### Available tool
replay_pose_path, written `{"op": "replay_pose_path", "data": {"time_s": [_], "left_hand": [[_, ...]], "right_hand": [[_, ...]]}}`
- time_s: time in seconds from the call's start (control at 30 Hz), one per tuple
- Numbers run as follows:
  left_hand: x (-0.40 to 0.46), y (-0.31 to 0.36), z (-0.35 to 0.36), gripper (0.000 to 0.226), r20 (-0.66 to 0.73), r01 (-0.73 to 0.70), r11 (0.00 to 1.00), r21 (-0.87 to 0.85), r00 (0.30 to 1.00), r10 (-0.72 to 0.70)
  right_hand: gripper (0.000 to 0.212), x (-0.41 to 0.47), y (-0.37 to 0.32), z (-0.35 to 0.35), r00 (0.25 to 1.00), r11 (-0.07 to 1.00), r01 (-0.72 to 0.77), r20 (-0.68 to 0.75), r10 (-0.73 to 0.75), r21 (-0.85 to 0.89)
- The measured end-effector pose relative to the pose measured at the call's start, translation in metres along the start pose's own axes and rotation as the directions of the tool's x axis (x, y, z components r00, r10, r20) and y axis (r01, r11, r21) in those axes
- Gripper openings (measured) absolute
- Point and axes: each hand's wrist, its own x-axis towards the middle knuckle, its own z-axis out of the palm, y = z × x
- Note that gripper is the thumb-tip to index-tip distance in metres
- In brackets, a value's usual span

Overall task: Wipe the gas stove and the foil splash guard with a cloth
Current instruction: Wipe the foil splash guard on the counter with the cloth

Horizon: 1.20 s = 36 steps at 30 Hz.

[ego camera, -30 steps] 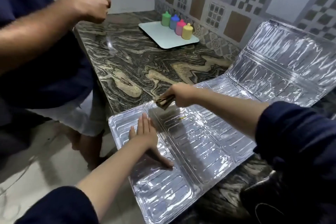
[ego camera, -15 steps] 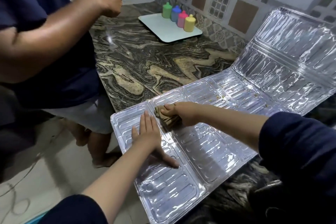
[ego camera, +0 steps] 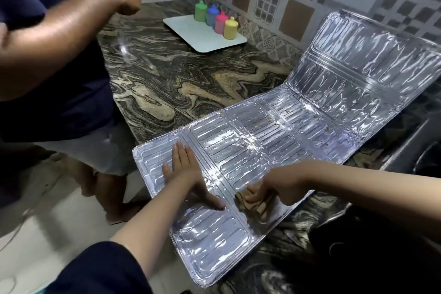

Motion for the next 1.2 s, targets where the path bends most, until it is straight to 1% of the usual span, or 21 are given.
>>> {"op": "replay_pose_path", "data": {"time_s": [0.07, 0.13, 0.23, 0.27, 0.33, 0.37, 0.5, 0.57, 0.63, 0.67, 0.7, 0.77, 0.83, 0.87, 0.9, 0.93, 1.0, 1.03, 1.2], "left_hand": [[0.000, -0.001, 0.001, 0.179, -0.002, 0.001, 1.000, 0.001, 1.000, -0.001], [0.000, -0.001, 0.002, 0.179, 0.002, -0.008, 1.000, -0.006, 1.000, 0.008], [-0.001, -0.003, 0.002, 0.181, 0.005, -0.031, 0.999, -0.012, 0.999, 0.031], [-0.003, -0.003, 0.003, 0.181, 0.003, -0.038, 0.999, -0.008, 0.999, 0.038], [-0.006, -0.005, 0.005, 0.179, -0.002, -0.043, 0.999, -0.006, 0.999, 0.043], [-0.008, -0.006, 0.005, 0.178, -0.002, -0.040, 0.999, -0.004, 0.999, 0.040], [-0.016, -0.013, 0.005, 0.177, 0.011, -0.003, 0.999, 0.037, 1.000, 0.003], [-0.019, -0.014, 0.002, 0.175, 0.019, 0.001, 0.998, 0.057, 1.000, -0.002], [-0.020, -0.011, -0.002, 0.172, 0.018, -0.032, 0.996, 0.077, 0.999, 0.031], [-0.019, -0.009, -0.005, 0.170, 0.011, -0.060, 0.995, 0.077, 0.998, 0.059], [-0.018, -0.007, -0.008, 0.169, -0.001, -0.088, 0.994, 0.068, 0.996, 0.088], [-0.014, -0.003, -0.013, 0.168, -0.029, -0.130, 0.990, 0.053, 0.991, 0.132], [-0.008, -0.002, -0.015, 0.168, -0.044, -0.138, 0.989, 0.045, 0.989, 0.140], [-0.005, -0.002, -0.014, 0.169, -0.047, -0.134, 0.990, 0.039, 0.990, 0.136], [-0.002, -0.003, -0.011, 0.170, -0.053, -0.132, 0.991, 0.032, 0.990, 0.133], [0.002, -0.005, -0.008, 0.171, -0.063, -0.131, 0.991, 0.025, 0.989, 0.132], [0.007, -0.008, -0.002, 0.173, -0.089, -0.134, 0.991, 0.021, 0.987, 0.135], [0.009, -0.009, 0.001, 0.173, -0.101, -0.134, 0.991, 0.019, 0.986, 0.135], [0.014, -0.009, 0.002, 0.176, -0.141, -0.107, 0.994, 0.025, 0.984, 0.109]], "right_hand": [[0.061, -0.006, -0.001, 0.004, 0.993, 0.994, -0.031, 0.121, 0.018, 0.102], [0.052, -0.008, -0.002, 0.008, 0.981, 0.988, -0.046, 0.193, 0.017, 0.145], [0.039, -0.009, 0.000, 0.009, 0.971, 0.994, -0.079, 0.231, 0.060, 0.073], [0.037, -0.010, 0.000, 0.007, 0.966, 0.996, -0.080, 0.249, 0.069, 0.036], [0.039, -0.012, 0.001, -0.002, 0.964, 0.995, -0.095, 0.253, 0.085, 0.027], [0.038, -0.015, 0.002, -0.011, 0.971, 0.995, -0.101, 0.221, 0.094, 0.024], [0.028, -0.024, 0.005, -0.057, 0.992, 0.989, -0.126, 0.007, 0.125, 0.075], [0.033, -0.024, 0.007, -0.077, 0.979, 0.984, -0.124, -0.146, 0.143, 0.128], [0.034, -0.015, 0.008, -0.096, 0.942, 0.983, -0.102, -0.303, 0.144, 0.152], [0.032, -0.008, 0.007, -0.104, 0.914, 0.985, -0.089, -0.381, 0.139, 0.144], [0.034, 0.002, 0.006, -0.112, 0.882, 0.989, -0.089, -0.452, 0.135, 0.120], [0.054, 0.024, 0.004, -0.123, 0.815, 0.992, -0.116, -0.566, 0.122, 0.047], [0.064, 0.048, 0.004, -0.129, 0.752, 0.992, -0.126, -0.652, 0.091, -0.007], [0.065, 0.060, 0.006, -0.131, 0.733, 0.991, -0.131, -0.676, 0.075, -0.032], [0.067, 0.071, 0.008, -0.130, 0.734, 0.989, -0.141, -0.676, 0.068, -0.054], [0.071, 0.084, 0.012, -0.129, 0.756, 0.986, -0.152, -0.651, 0.070, -0.071], [0.077, 0.103, 0.017, -0.120, 0.827, 0.980, -0.173, -0.554, 0.090, -0.098], [0.078, 0.110, 0.020, -0.115, 0.849, 0.979, -0.175, -0.519, 0.096, -0.105], [0.081, 0.107, 0.031, -0.104, 0.888, 0.978, -0.120, -0.458, 0.028, -0.172]]}}
